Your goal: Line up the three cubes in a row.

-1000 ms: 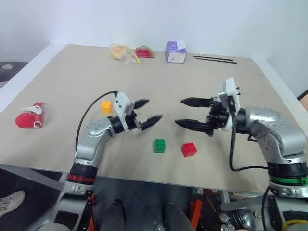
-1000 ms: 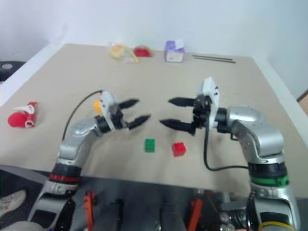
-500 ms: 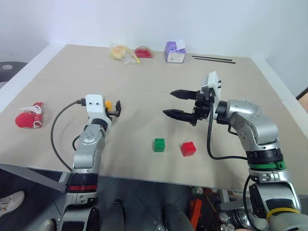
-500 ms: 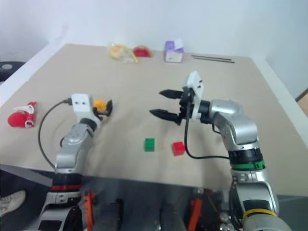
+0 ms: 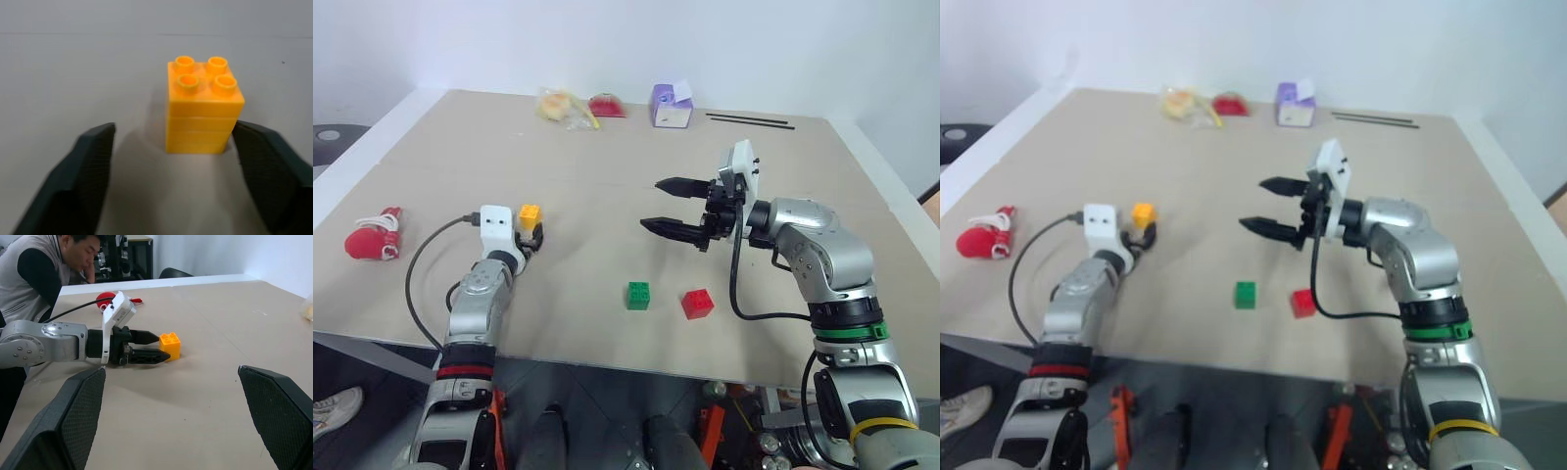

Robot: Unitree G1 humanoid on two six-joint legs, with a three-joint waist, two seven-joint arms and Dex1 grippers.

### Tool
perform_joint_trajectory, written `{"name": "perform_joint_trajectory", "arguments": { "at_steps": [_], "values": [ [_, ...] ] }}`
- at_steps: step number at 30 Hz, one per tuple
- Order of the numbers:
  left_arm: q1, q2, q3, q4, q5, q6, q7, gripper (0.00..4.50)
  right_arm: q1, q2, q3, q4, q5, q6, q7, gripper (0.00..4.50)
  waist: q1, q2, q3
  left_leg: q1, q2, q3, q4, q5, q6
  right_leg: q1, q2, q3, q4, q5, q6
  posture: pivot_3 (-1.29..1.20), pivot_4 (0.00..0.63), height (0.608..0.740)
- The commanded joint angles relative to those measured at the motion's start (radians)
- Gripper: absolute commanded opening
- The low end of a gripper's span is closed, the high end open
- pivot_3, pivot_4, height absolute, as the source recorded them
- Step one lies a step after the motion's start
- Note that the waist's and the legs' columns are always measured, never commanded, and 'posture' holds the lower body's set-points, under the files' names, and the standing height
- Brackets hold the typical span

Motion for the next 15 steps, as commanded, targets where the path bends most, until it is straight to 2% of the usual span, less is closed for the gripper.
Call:
{"name": "perform_joint_trajectory", "arguments": {
  "at_steps": [1, 4, 10, 15],
  "values": [
    [-0.047, 0.013, -0.009, 0.025, 0.005, -0.048, -0.015, 2.25, -0.016, 0.0, -0.021, -0.036, 0.01, -0.002, -0.007, 4.5, 0.0, 0.0, 0.0, 0.0, 0.0, 0.0, 0.0, 0.0, 0.0, 0.0, 0.0, 0.0, 0.0, 0.0, 0.0, 0.0, 0.15, 0.74],
    [-0.069, 0.011, -0.015, 0.055, 0.004, -0.063, -0.027, 1.28, -0.012, 0.0, -0.021, -0.043, 0.013, 0.002, -0.009, 4.5, 0.0, 0.0, 0.0, 0.0, 0.0, 0.0, 0.0, 0.0, 0.0, 0.0, 0.0, 0.0, 0.0, 0.0, 0.0, 0.0, 0.15, 0.74],
    [-0.063, 0.02, -0.025, 0.058, -0.005, -0.067, -0.07, 1.27, -0.003, -0.011, -0.027, -0.06, 0.022, 0.012, 0.002, 4.5, 0.0, 0.0, 0.0, 0.0, 0.0, 0.0, -0.001, 0.0, 0.0, 0.0, 0.0, 0.0, 0.0, 0.0, 0.0, 0.0, 0.15, 0.74],
    [0.022, 0.083, -0.096, -0.088, -0.089, -0.034, -0.358, 1.27, 0.037, -0.101, -0.037, -0.128, 0.084, 0.057, 0.126, 4.5, 0.0, 0.0, 0.0, 0.0, 0.0, 0.0, -0.002, 0.0, -0.001, 0.0, 0.0, 0.0, 0.0, -0.001, -0.002, 0.0, 0.15, 0.74]
  ]
}}
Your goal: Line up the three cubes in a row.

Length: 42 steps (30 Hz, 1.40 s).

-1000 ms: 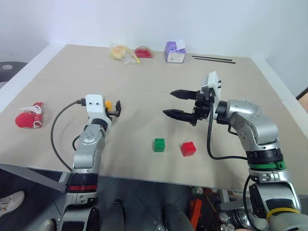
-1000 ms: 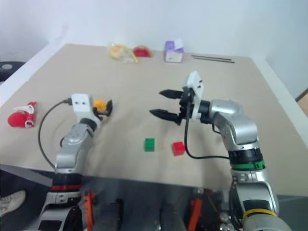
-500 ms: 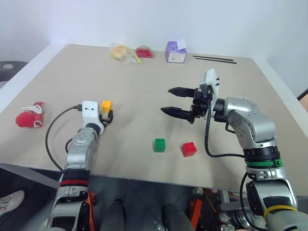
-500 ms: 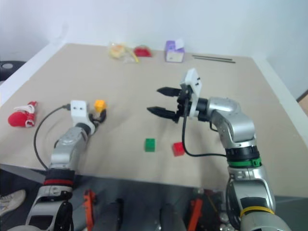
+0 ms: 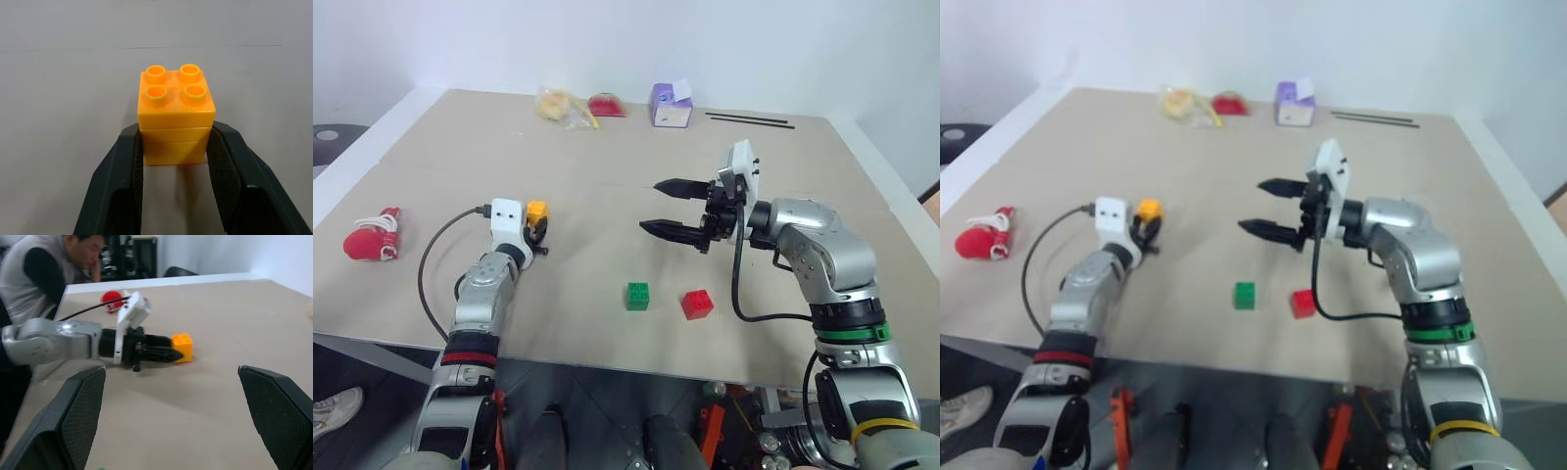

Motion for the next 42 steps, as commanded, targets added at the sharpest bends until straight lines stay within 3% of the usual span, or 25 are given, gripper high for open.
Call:
{"name": "perform_joint_trajectory", "arguments": {
  "at_steps": [1, 6, 12, 22, 37, 42],
  "values": [
    [0.04, 0.066, -0.069, -0.127, -0.035, 0.003, -0.194, 1.27, 0.022, -0.069, -0.034, -0.079, 0.054, 0.016, 0.092, 4.5, 0.0, 0.0, 0.0, 0.0, 0.0, 0.0, 0.0, 0.0, 0.0, 0.0, 0.0, 0.0, 0.0, 0.0, 0.0, 0.0, 0.15, 0.74],
    [0.112, 0.232, -0.153, -0.276, -0.162, 0.018, -0.601, 1.27, 0.076, -0.182, -0.028, -0.128, 0.08, 0.015, 0.216, 4.5, -0.001, 0.0, 0.0, 0.0, 0.0, 0.0, -0.001, -0.001, -0.001, -0.001, 0.0, 0.0, 0.0, -0.001, -0.003, 0.0, 0.15, 0.74],
    [0.106, 0.324, -0.235, -0.272, -0.168, -0.014, -0.838, 1.27, 0.128, -0.223, -0.017, -0.175, 0.065, -0.014, 0.252, 4.5, -0.001, 0.0, 0.0, 0.001, 0.0, 0.001, 0.0, -0.001, -0.001, -0.001, -0.001, 0.0, 0.0, -0.002, -0.002, 0.0, 0.15, 0.74],
    [0.063, 0.32, -0.287, -0.172, -0.113, -0.09, -0.916, 1.27, 0.178, -0.249, -0.042, -0.235, 0.081, 0.003, 0.228, 4.5, -0.001, 0.0, 0.0, 0.001, 0.0, 0.001, 0.0, 0.0, 0.0, -0.001, -0.001, 0.0, 0.0, -0.002, -0.002, 0.0, 0.15, 0.74],
    [0.074, 0.414, -0.223, -0.109, -0.146, -0.109, -1.011, 1.27, 0.181, -0.258, -0.034, -0.213, 0.082, -0.007, 0.227, 4.5, -0.001, 0.0, 0.0, 0.0, 0.0, 0.001, 0.0, -0.001, 0.0, -0.002, -0.002, 0.0, 0.0, -0.002, -0.003, 0.0, 0.15, 0.74],
    [0.054, 0.403, -0.226, -0.046, -0.123, -0.144, -1.018, 1.27, 0.178, -0.254, -0.03, -0.211, 0.082, -0.006, 0.226, 4.5, -0.001, 0.0, 0.0, 0.001, 0.001, 0.001, 0.0, -0.001, 0.0, -0.002, -0.001, -0.001, 0.0, -0.002, -0.003, 0.0, 0.15, 0.74]
  ]
}}
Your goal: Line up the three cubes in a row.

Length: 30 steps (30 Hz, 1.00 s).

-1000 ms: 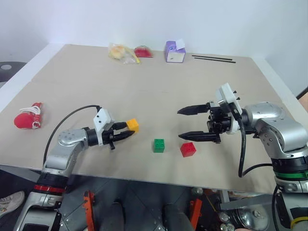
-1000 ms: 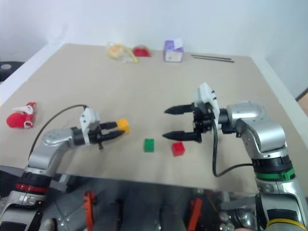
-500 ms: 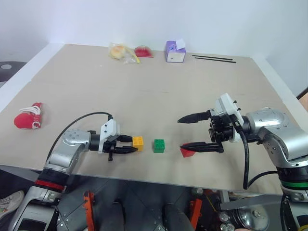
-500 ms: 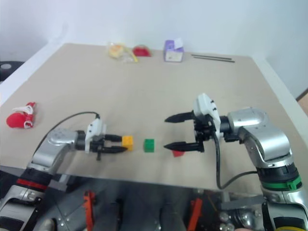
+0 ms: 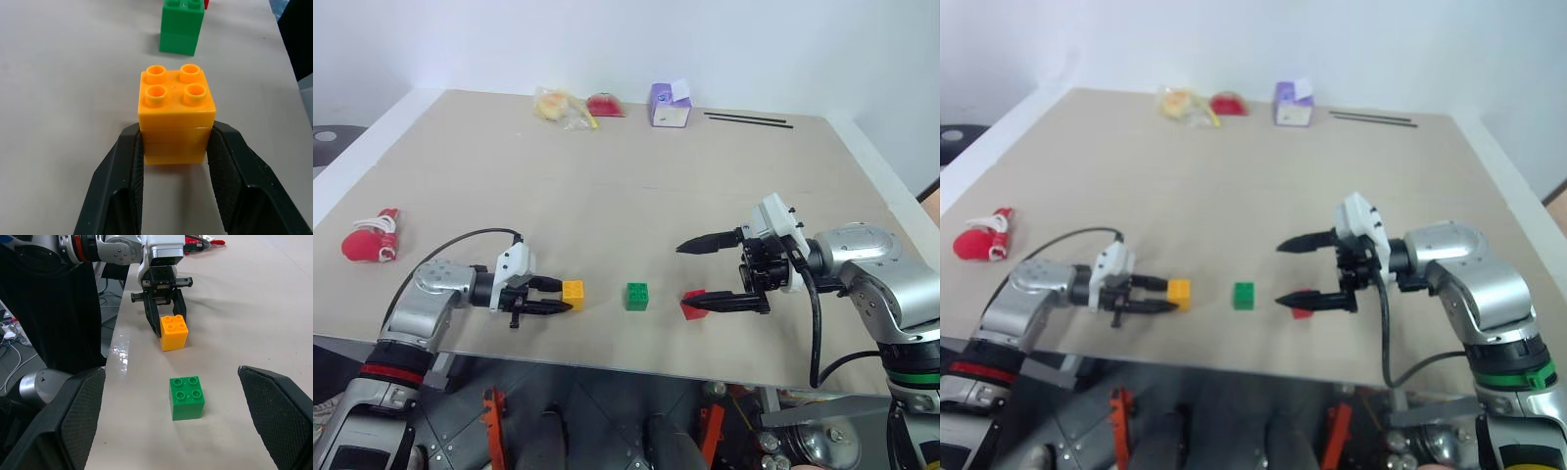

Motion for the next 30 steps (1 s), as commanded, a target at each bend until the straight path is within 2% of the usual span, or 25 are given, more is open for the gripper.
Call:
{"name": "perform_joint_trajectory", "arguments": {
  "at_steps": [1, 5, 7, 13, 17, 22, 26, 30],
  "values": [
    [-0.018, 0.001, 0.014, 0.02, 0.009, -0.022, -0.001, 1.27, -0.018, -0.008, -0.028, -0.011, 0.01, -0.006, 0.0, 4.5, 0.0, 0.0, 0.0, 0.0, 0.0, 0.0, 0.0, 0.0, 0.0, 0.0, 0.0, 0.0, 0.0, 0.0, 0.0, 0.0, 0.15, 0.74],
    [-0.023, -0.01, -0.006, 0.015, 0.023, -0.023, 0.0, 1.27, -0.016, -0.01, -0.029, -0.014, 0.011, -0.004, 0.0, 4.5, 0.0, 0.0, 0.0, 0.0, 0.0, 0.0, 0.0, 0.0, 0.0, 0.0, 0.0, 0.0, 0.0, 0.0, 0.0, 0.0, 0.15, 0.74],
    [-0.026, -0.014, -0.011, 0.025, 0.035, -0.033, 0.005, 2.3, -0.015, -0.01, -0.028, -0.015, 0.01, -0.004, 0.0, 4.5, 0.0, 0.0, 0.0, 0.0, 0.0, 0.0, 0.0, 0.0, 0.0, 0.0, 0.0, 0.0, 0.0, 0.0, 0.0, 0.0, 0.15, 0.74],
    [-0.026, -0.012, -0.01, 0.023, 0.033, -0.021, -0.009, 4.34, -0.012, -0.011, -0.029, -0.015, 0.01, -0.003, -0.001, 4.5, 0.0, 0.0, 0.0, 0.0, 0.0, 0.0, 0.0, 0.0, 0.0, 0.0, 0.0, 0.0, 0.0, 0.0, 0.0, 0.0, 0.15, 0.74],
    [-0.031, -0.01, 0.009, 0.001, 0.003, 0.005, -0.015, 4.43, -0.013, -0.008, -0.03, -0.006, 0.011, -0.004, -0.001, 4.5, 0.0, 0.0, 0.0, 0.0, 0.0, 0.0, 0.0, 0.0, 0.0, 0.0, 0.0, 0.0, 0.0, 0.0, 0.0, 0.0, 0.15, 0.74],
    [-0.045, -0.025, 0.088, -0.087, -0.125, 0.157, 0.044, 4.43, -0.02, 0.034, -0.09, 0.02, 0.068, 0.027, -0.061, 4.5, 0.0, 0.0, 0.0, 0.0, 0.0, 0.0, 0.0, 0.0, 0.0, 0.0, 0.0, 0.0, 0.0, 0.0, 0.0, 0.0, 0.15, 0.74],
    [-0.085, -0.116, 0.235, -0.154, -0.228, 0.317, 0.328, 4.43, -0.042, 0.175, -0.172, 0.08, 0.054, 0.013, -0.309, 4.5, 0.0, 0.0, 0.0, 0.0, 0.0, -0.001, 0.0, 0.0, 0.001, 0.001, 0.0, -0.001, 0.0, 0.001, 0.001, 0.0, 0.15, 0.74],
    [-0.099, -0.281, 0.371, -0.208, -0.175, 0.262, 0.751, 4.43, -0.029, 0.312, -0.207, 0.137, -0.069, -0.039, -0.595, 4.5, 0.001, 0.0, 0.0, 0.0, 0.0, -0.001, 0.002, 0.001, 0.002, 0.002, 0.0, -0.001, 0.0, 0.002, 0.003, 0.0, 0.15, 0.74]
  ]
}}
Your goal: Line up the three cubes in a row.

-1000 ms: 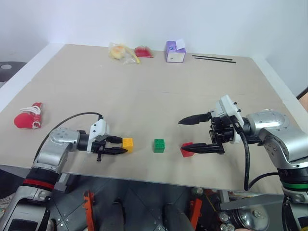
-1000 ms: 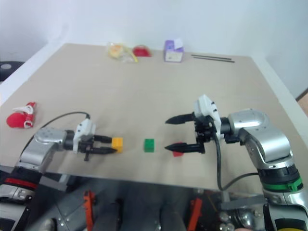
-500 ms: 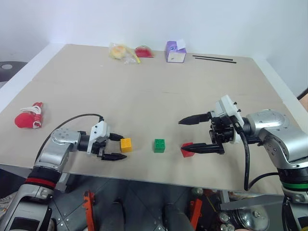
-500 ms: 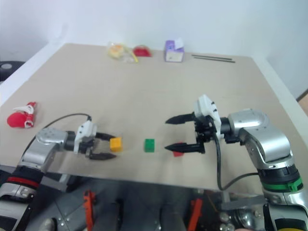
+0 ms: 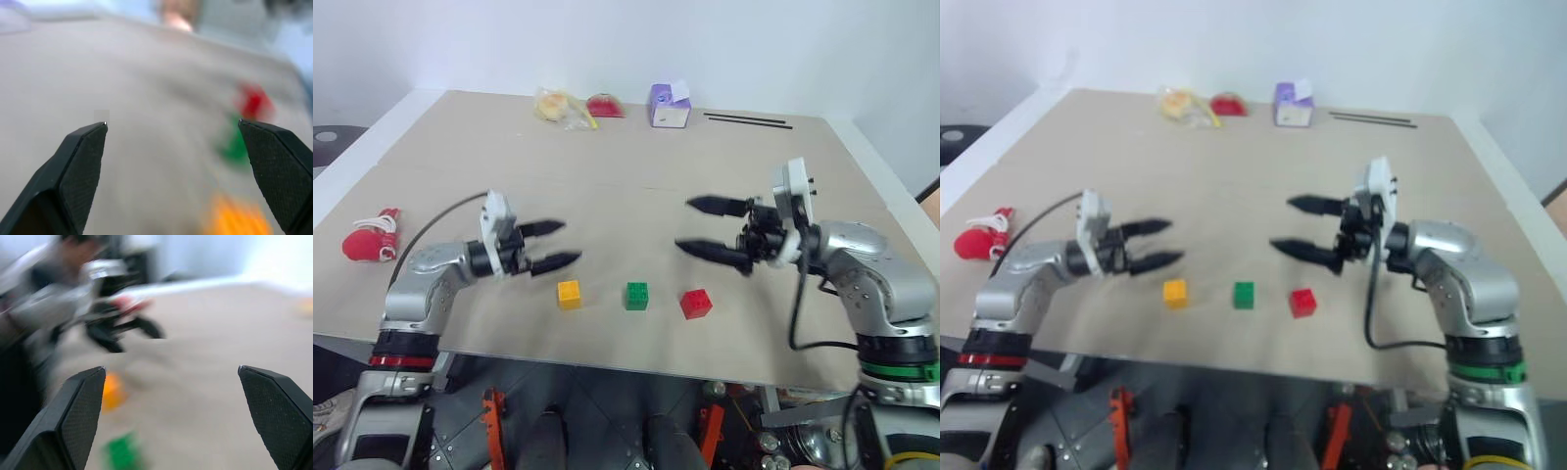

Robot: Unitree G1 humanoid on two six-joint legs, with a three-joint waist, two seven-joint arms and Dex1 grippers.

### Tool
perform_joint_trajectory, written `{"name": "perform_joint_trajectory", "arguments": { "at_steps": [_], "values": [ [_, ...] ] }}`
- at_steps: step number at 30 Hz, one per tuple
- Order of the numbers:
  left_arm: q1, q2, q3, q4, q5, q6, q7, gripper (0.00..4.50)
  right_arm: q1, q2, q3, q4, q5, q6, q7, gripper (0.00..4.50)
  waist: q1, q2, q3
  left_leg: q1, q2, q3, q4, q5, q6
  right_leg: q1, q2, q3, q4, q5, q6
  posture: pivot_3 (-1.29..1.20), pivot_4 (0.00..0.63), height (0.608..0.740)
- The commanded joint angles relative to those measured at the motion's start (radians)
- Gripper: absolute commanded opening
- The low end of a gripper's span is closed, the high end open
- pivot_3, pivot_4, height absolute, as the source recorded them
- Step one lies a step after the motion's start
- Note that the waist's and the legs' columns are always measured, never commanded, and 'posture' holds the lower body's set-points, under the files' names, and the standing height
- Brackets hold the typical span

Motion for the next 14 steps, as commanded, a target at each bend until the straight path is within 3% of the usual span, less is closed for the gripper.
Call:
{"name": "perform_joint_trajectory", "arguments": {
  "at_steps": [1, 7, 14],
  "values": [
    [0.007, -0.09, 0.094, -0.082, 0.082, -0.077, 0.345, 4.43, 0.01, 0.076, -0.053, 0.033, -0.101, -0.061, -0.246, 4.5, 0.001, 0.0, 0.0, 0.0, 0.0, 0.0, 0.0, 0.0, 0.0, 0.0, 0.0, 0.0, 0.0, 0.0, 0.0, 0.0, 0.15, 0.74],
    [0.086, -0.22, 0.103, -0.117, 0.287, -0.159, 0.749, 4.43, 0.028, 0.253, -0.103, 0.174, -0.328, -0.289, -0.663, 4.5, 0.001, 0.0, 0.0, 0.0, 0.0, 0.0, 0.0, 0.0, 0.0, 0.0, 0.001, 0.001, 0.0, 0.003, 0.005, 0.0, 0.15, 0.74],
    [0.058, -0.25, 0.057, 0.086, 0.42, -0.27, 0.897, 4.43, 0.005, 0.334, -0.127, 0.456, -0.432, -0.513, -0.86, 4.5, 0.001, -0.001, -0.001, 0.001, -0.001, 0.0, -0.001, 0.003, 0.0, 0.002, 0.001, 0.001, -0.001, 0.003, 0.001, 0.0, 0.15, 0.74]
  ]
}}
